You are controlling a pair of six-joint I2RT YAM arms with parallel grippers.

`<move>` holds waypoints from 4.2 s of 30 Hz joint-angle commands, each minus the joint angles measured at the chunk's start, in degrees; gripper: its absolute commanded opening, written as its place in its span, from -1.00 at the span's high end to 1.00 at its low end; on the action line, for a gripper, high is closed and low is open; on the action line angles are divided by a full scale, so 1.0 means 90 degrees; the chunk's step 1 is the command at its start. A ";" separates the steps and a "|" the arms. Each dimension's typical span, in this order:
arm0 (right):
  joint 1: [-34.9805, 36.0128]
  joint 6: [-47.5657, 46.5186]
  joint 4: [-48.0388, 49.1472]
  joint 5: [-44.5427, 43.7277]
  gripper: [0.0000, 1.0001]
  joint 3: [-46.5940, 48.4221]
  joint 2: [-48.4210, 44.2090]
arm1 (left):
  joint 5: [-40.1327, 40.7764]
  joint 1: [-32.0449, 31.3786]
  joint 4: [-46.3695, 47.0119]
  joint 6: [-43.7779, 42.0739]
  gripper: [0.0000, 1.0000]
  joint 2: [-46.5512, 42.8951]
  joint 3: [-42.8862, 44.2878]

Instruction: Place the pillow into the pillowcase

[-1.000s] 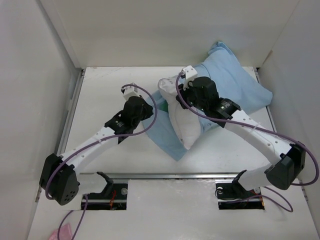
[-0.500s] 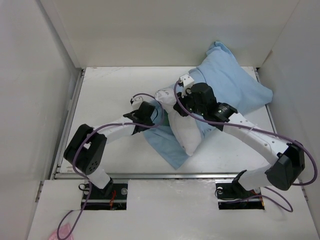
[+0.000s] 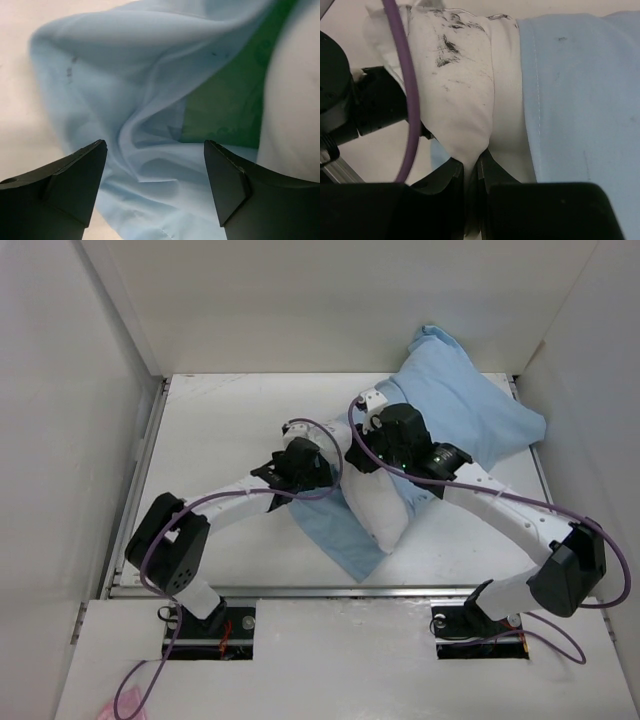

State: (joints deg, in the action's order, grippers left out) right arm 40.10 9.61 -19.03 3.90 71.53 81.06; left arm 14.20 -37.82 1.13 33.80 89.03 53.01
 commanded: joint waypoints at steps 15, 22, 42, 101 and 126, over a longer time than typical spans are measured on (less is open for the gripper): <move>-0.0207 0.0476 0.0669 0.0923 1.00 0.0353 -0.0491 | 0.0387 -0.0338 -0.0360 -0.0172 -0.20 0.2606 0.1658; -0.0266 0.0438 0.0318 0.0164 1.00 0.0353 -0.0413 | 0.0561 -0.0338 -0.0350 -0.0162 1.00 0.1519 0.1542; 0.0340 -0.0589 -0.1371 -0.1878 1.00 0.1416 0.3696 | -0.0230 0.1615 -0.0604 0.0072 1.00 -0.2049 0.0956; 0.1121 -0.2876 0.1996 -0.2153 1.00 0.1536 0.2861 | -0.1712 0.2093 -0.0311 -0.0074 -0.44 -0.1954 -0.0685; 0.0213 -0.0979 0.1675 -0.0267 1.00 0.1204 0.1306 | -0.0933 0.1654 0.0295 -0.0357 1.00 0.1797 0.1365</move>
State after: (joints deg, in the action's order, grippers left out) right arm 42.76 -1.52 -7.79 -2.31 81.56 97.97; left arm 2.81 -22.76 4.82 31.16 105.49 62.28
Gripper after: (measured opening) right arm 0.039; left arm 0.015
